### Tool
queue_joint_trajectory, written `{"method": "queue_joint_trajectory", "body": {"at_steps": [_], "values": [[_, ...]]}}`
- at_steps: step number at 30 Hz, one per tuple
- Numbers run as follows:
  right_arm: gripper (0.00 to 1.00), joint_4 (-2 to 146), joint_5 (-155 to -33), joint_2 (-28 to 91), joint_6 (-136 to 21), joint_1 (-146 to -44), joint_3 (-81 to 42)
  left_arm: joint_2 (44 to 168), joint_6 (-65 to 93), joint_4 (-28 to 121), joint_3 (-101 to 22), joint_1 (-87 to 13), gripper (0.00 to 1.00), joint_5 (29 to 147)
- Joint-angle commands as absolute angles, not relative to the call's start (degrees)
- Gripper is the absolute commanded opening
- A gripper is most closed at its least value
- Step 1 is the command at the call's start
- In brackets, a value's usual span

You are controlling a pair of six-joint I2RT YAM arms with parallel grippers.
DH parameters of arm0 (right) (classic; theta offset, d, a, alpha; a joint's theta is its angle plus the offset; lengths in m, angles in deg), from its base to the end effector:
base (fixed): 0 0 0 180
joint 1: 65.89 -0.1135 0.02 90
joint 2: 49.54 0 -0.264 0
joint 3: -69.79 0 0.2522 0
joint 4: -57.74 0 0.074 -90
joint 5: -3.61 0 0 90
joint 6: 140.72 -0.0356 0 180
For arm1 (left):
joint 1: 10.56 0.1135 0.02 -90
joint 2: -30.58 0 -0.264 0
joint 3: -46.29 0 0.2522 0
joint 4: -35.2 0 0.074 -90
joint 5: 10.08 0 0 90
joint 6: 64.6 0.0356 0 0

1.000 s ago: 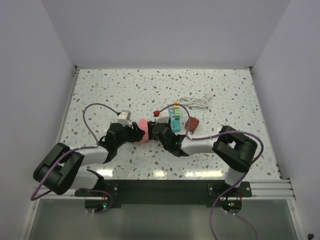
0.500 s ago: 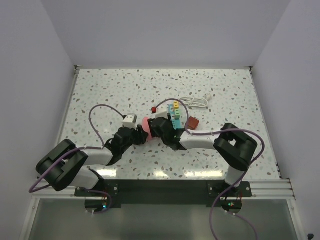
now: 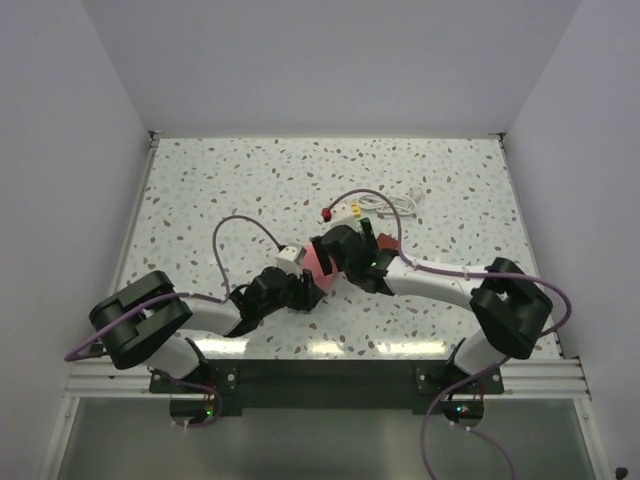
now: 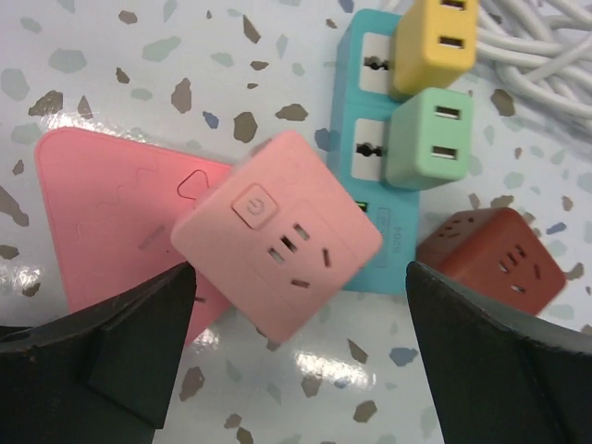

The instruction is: Insert the plug

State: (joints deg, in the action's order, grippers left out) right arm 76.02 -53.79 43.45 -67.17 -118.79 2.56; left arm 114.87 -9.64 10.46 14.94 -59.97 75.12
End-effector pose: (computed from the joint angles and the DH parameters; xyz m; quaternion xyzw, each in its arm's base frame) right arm 0.2178 0.2561 0.1952 -0.1723 0.8736 0.0007 0.4552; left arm 0.1598 -0.1820 0.1232 0.0859 0.8533 -0.3182 0.4041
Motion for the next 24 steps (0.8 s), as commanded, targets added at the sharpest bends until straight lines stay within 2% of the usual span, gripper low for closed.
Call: {"method": "queue_joint_trajectory", "body": {"at_steps": [1,6,14,24], "values": [[0.98,79.24,-51.05,35.2,-67.59,-117.31,4.61,117.15,-11.51,13.01,13.02,-62.59,0.55,76.58],[0.99,81.17,-52.19,28.34,-70.76,-110.28,8.74,119.6,-10.9,12.48,8.9,-65.05,0.55,76.58],[0.99,82.67,-55.8,31.58,-72.78,-102.45,10.06,121.99,-9.05,13.8,4.05,-65.76,0.55,77.28],[0.96,79.15,-60.98,39.4,-73.31,-98.59,10.06,108.3,-8.08,22.58,10.81,-65.76,0.59,71.23]]}}
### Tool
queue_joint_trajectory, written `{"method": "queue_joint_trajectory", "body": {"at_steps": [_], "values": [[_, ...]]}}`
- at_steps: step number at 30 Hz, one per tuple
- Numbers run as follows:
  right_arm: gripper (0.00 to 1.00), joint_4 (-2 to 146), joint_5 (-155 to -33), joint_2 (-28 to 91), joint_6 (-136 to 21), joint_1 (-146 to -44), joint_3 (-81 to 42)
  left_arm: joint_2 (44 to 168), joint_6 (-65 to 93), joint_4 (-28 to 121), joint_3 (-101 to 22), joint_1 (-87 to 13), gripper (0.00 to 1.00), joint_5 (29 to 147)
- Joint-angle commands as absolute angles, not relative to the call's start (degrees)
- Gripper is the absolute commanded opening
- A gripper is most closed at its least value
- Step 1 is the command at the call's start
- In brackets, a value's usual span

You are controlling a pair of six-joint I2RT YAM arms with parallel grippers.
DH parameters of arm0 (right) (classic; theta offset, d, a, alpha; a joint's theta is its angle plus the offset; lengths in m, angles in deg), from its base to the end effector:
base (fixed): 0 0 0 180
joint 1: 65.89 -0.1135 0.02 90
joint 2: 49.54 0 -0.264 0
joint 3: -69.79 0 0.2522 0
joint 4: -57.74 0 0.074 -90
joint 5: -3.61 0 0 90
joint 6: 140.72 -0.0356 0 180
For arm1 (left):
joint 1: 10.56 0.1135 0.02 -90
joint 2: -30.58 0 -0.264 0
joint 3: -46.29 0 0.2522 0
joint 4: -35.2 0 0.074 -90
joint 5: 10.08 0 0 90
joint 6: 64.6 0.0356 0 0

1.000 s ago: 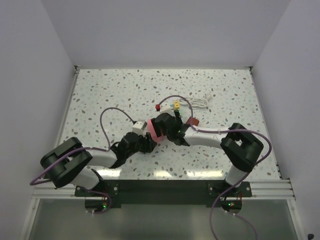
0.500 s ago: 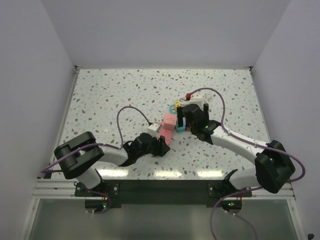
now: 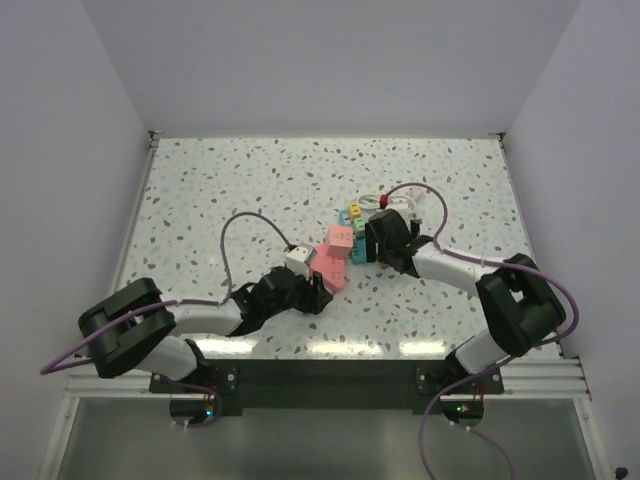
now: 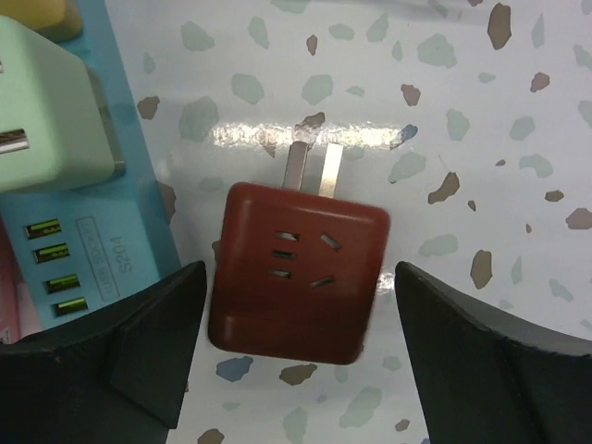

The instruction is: Insert the plug

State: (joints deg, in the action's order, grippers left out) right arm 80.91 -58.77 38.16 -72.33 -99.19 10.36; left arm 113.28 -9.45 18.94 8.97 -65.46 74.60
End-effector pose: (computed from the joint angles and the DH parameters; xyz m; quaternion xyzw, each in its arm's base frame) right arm 0.2576 0.1494 0.1753 -0.0149 0.9199 -0.0521 0.3884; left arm 0.1517 -0.2102 0.1426 0.1268 0.8522 -0.3287 0.3869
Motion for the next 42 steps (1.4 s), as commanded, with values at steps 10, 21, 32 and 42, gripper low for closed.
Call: {"method": "queue_joint_trajectory", "body": {"at_steps": [10,21,32,42], "values": [[0.33,75.04,-70.71,23.28,-62.78,-98.05,15.24,85.44,-5.54,36.63,12.14,-65.67,0.63,68.84],[0.08,66.4,-101.67,1.88,-47.74,-102.17,22.28,69.34,-5.62,44.29,5.81,-64.62,0.81,75.7],[0.02,71.24,-97.11,3.54,-41.77,-116.68,18.42,70.66,-10.19,40.08,3.78,-64.53,0.92,82.73],[0.02,71.33,-91.4,5.3,-40.09,-123.63,17.36,74.17,-10.45,39.73,3.7,-64.53,0.94,80.62]]}}
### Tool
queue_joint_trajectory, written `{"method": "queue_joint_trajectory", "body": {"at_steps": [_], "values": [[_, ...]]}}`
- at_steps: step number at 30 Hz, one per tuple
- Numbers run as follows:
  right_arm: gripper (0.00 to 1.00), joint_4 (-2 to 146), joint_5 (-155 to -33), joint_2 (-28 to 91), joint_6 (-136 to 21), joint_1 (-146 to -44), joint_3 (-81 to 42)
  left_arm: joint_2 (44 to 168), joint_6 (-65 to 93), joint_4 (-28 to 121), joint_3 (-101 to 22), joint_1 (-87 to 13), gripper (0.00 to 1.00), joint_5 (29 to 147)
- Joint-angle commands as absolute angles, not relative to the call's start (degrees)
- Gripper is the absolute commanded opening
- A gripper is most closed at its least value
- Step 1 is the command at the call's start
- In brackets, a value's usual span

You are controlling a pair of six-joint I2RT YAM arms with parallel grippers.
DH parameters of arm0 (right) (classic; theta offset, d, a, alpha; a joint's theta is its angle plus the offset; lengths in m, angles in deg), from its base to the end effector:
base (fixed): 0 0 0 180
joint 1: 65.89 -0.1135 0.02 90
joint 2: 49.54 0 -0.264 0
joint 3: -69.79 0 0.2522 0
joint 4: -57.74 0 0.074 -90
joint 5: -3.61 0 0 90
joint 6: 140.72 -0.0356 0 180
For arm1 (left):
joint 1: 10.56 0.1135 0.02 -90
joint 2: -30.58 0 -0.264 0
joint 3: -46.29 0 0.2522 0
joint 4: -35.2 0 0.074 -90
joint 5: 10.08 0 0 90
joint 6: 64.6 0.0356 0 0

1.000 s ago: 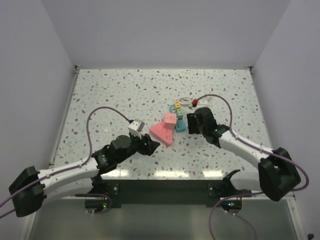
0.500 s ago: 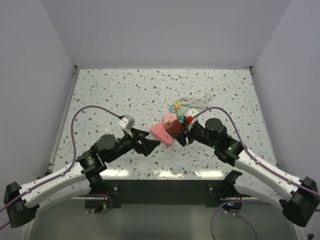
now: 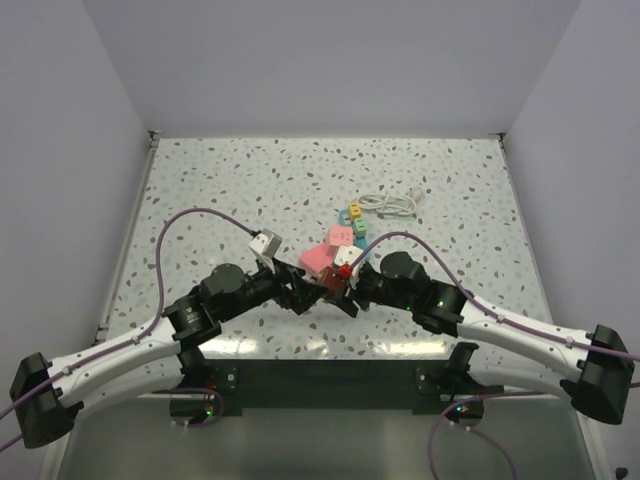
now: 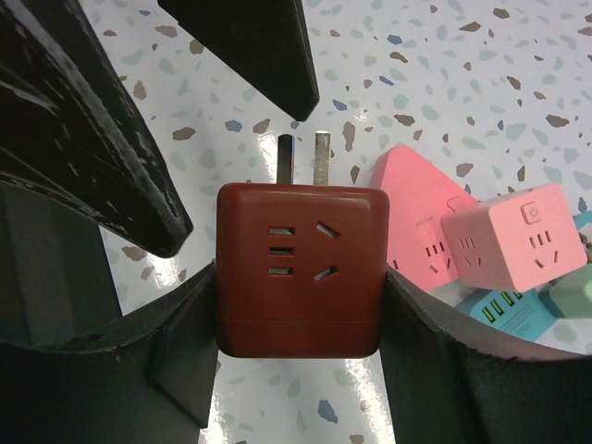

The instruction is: Insert the plug

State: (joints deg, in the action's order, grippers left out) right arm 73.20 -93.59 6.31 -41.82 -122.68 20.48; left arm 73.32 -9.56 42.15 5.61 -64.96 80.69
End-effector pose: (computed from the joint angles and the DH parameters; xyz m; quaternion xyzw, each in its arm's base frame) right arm 0.1188 0.1896 0.2623 -0.4783 0.6761 0.2741 0.4889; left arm 0.1081 -0.1518 0.2664 0.1327 0.7488 -0.4602 0.4581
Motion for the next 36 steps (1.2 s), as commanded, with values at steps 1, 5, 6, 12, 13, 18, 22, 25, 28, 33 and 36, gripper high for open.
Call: {"method": "queue_joint_trajectory", "body": {"at_steps": [1,5,6,12,13,18,22,25,28,33,36], "values": [[0.02,71.33,-91.22,5.04,-40.0,-123.89,17.45,74.87,-10.45,39.73,3.87,-64.53,0.95,80.36],[0.02,71.33,-90.69,3.99,-40.0,-124.68,17.62,75.49,-10.81,39.47,4.4,-64.35,0.95,78.34],[0.02,71.33,-90.69,3.72,-39.91,-124.86,17.71,75.41,-10.89,39.12,4.66,-64.27,0.95,78.34],[0.02,70.98,-89.46,2.75,-39.39,-126.18,18.41,76.89,-11.51,36.13,4.84,-63.91,0.95,81.49],[0.02,70.89,-89.37,2.58,-39.21,-126.27,18.59,77.25,-11.77,35.6,5.01,-63.91,0.95,82.72],[0.02,69.92,-86.74,1.27,-38.51,-127.85,19.29,79.35,-12.65,32.7,5.1,-63.83,0.93,87.38],[0.02,69.4,-84.8,0.12,-37.89,-128.81,19.91,79.8,-13.18,32.08,5.28,-63.83,0.93,89.93],[0.02,69.04,-84.72,-0.24,-37.72,-129.08,20.08,80.06,-13.71,30.51,5.54,-63.83,0.91,91.87],[0.02,68.96,-83.84,-0.06,-37.54,-129.26,20.0,81.03,-14.41,28.84,5.81,-63.83,0.85,95.02],[0.03,69.04,-82.87,0.2,-37.54,-129.52,20.08,82.35,-14.59,25.67,6.51,-63.83,0.46,99.24],[0.08,68.96,-80.68,-0.06,-38.24,-129.52,20.17,82.26,-14.76,23.74,7.47,-63.65,0.12,100.83]]}}
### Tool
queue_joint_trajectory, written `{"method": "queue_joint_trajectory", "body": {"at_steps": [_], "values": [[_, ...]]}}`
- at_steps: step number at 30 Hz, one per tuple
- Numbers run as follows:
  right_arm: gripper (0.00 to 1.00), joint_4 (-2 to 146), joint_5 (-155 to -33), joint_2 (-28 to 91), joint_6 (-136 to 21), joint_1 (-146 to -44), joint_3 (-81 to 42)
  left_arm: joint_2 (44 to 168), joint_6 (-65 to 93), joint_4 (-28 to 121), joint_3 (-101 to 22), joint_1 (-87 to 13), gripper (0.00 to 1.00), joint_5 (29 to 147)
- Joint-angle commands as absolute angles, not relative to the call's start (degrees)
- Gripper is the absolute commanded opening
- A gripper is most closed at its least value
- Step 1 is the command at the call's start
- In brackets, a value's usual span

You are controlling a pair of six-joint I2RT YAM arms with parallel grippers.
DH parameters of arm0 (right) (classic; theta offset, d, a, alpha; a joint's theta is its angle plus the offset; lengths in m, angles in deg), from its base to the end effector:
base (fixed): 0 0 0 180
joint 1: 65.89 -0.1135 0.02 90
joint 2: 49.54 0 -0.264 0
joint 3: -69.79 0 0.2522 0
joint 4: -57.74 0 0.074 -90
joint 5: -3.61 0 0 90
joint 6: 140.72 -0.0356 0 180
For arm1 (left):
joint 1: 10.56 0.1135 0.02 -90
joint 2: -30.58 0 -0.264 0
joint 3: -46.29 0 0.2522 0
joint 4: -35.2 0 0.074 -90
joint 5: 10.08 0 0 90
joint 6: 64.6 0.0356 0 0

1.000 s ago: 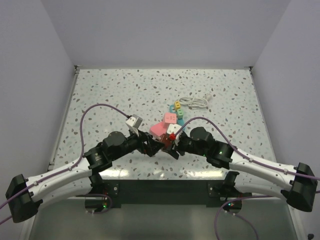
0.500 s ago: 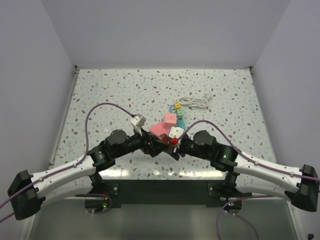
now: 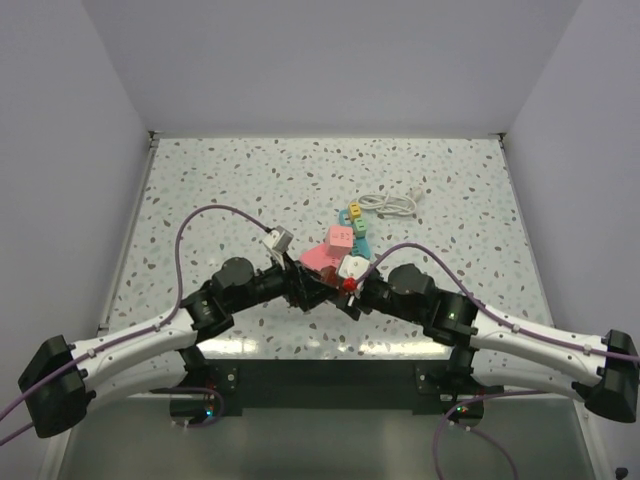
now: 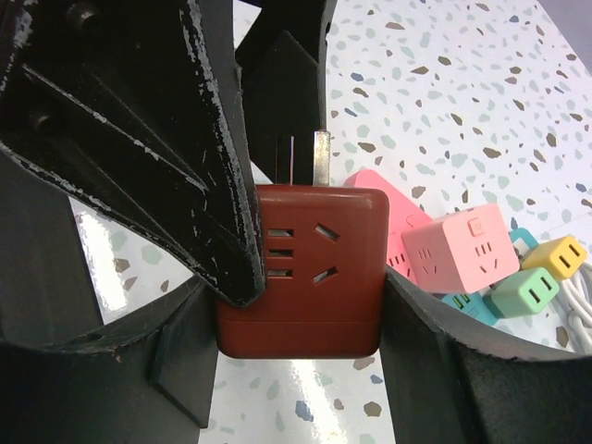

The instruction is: Insert the plug

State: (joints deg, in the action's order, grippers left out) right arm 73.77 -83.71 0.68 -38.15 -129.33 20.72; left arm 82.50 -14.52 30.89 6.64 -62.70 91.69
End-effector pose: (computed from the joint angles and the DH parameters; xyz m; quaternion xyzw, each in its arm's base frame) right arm 0.0944 0.1852 0.2790 -0.4845 0.6425 0.2379 0.5440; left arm 0.1240 -0.1714 0.2526 0.1468 0.7391 -0.5236 0.3976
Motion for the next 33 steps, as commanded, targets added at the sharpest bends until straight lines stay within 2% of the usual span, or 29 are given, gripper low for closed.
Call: {"method": "queue_joint_trajectory", "body": {"at_steps": [1,2,3,4,5,6,8,11,15,25,33], "values": [[0.13,68.96,-79.89,-0.15,-38.59,-129.52,20.17,82.26,-14.76,23.12,7.74,-63.56,0.05,101.1],[0.2,68.96,-79.53,-0.67,-38.86,-129.52,20.26,82.09,-14.85,21.81,8.18,-63.48,0.0,101.36],[0.33,68.87,-78.83,-0.93,-39.29,-129.52,20.35,81.74,-14.94,21.1,8.96,-62.95,0.0,101.36],[0.41,68.78,-78.57,-1.29,-39.56,-129.52,20.43,81.3,-14.85,20.49,9.32,-62.43,0.0,101.36],[0.53,68.87,-78.39,-1.64,-39.82,-129.43,20.43,80.34,-14.76,19.35,9.76,-61.81,0.0,101.45],[0.7,68.87,-78.21,-2.34,-40.17,-129.52,20.52,79.63,-14.76,18.99,10.63,-59.72,0.0,101.45],[0.74,69.13,-78.65,-2.61,-41.14,-129.52,20.43,77.18,-14.76,17.33,11.69,-56.55,0.0,102.24],[0.91,68.69,-78.65,-1.91,-42.37,-129.52,20.09,74.19,-14.33,15.74,13.27,-50.22,0.0,102.95],[0.95,67.47,-79.26,-0.06,-44.21,-129.43,19.12,71.98,-11.69,15.47,12.84,-47.13,0.0,102.42],[0.98,61.41,-79.79,0.65,-55.99,-127.33,17.97,68.82,-9.49,13.02,13.45,-45.72,0.0,101.27],[0.98,48.49,-91.12,-1.21,-64.77,-123.98,22.54,66.09,-7.73,7.04,13.11,-45.63,0.0,99.08]]}}
